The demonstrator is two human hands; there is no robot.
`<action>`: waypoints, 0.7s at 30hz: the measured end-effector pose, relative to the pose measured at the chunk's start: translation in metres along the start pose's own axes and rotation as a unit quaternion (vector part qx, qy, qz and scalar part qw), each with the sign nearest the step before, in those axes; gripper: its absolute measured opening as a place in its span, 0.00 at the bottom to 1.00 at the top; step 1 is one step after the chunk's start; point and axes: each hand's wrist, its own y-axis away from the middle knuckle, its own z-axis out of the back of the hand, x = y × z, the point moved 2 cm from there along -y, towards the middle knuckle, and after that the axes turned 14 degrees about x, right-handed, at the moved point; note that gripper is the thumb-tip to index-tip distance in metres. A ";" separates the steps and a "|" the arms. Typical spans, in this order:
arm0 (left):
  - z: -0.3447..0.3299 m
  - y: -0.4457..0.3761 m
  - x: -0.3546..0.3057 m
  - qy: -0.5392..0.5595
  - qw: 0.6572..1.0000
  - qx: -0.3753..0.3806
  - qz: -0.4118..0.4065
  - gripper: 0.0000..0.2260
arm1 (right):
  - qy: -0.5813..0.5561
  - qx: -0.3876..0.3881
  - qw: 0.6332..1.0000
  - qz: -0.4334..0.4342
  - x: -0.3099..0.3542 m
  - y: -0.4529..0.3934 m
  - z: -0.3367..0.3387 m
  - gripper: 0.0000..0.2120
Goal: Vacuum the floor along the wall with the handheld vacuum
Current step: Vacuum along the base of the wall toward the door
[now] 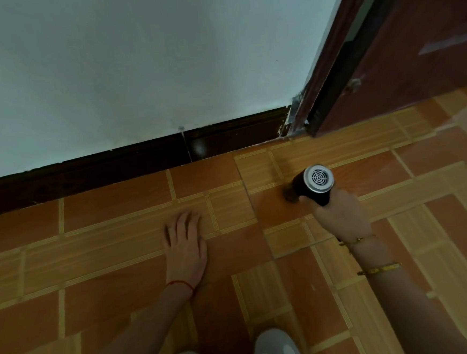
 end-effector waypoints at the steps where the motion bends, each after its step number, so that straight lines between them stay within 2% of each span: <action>1: 0.000 0.000 0.000 -0.004 1.000 0.001 -0.003 0.22 | 0.001 -0.003 1.000 -0.002 0.000 -0.001 0.000 0.28; 3: 0.000 0.000 0.000 -0.009 1.000 0.000 -0.005 0.21 | 0.001 0.017 1.000 0.017 0.004 -0.001 -0.005 0.28; 6: -0.001 0.001 0.000 -0.007 1.000 -0.001 -0.004 0.21 | -0.029 0.085 0.993 0.072 0.027 0.003 -0.017 0.19; 9: 0.000 0.001 -0.001 -0.013 1.000 -0.001 0.000 0.22 | -0.027 0.122 0.985 0.122 0.051 0.003 -0.028 0.22; 11: 0.002 0.001 -0.001 -0.008 1.000 0.002 0.002 0.22 | -0.038 0.103 0.987 0.121 0.061 -0.002 -0.028 0.23; 15: 0.003 0.001 -0.001 -0.008 1.000 0.016 0.005 0.21 | -0.050 -0.007 0.994 0.095 0.067 -0.016 -0.023 0.28; 17: 0.004 0.001 -0.001 -0.006 1.000 0.021 0.004 0.21 | -0.074 -0.010 0.994 0.084 0.069 -0.021 -0.022 0.29; 21: 0.007 0.002 0.003 -0.005 0.999 0.032 -0.010 0.21 | -0.079 0.039 0.989 0.118 0.079 -0.020 -0.031 0.30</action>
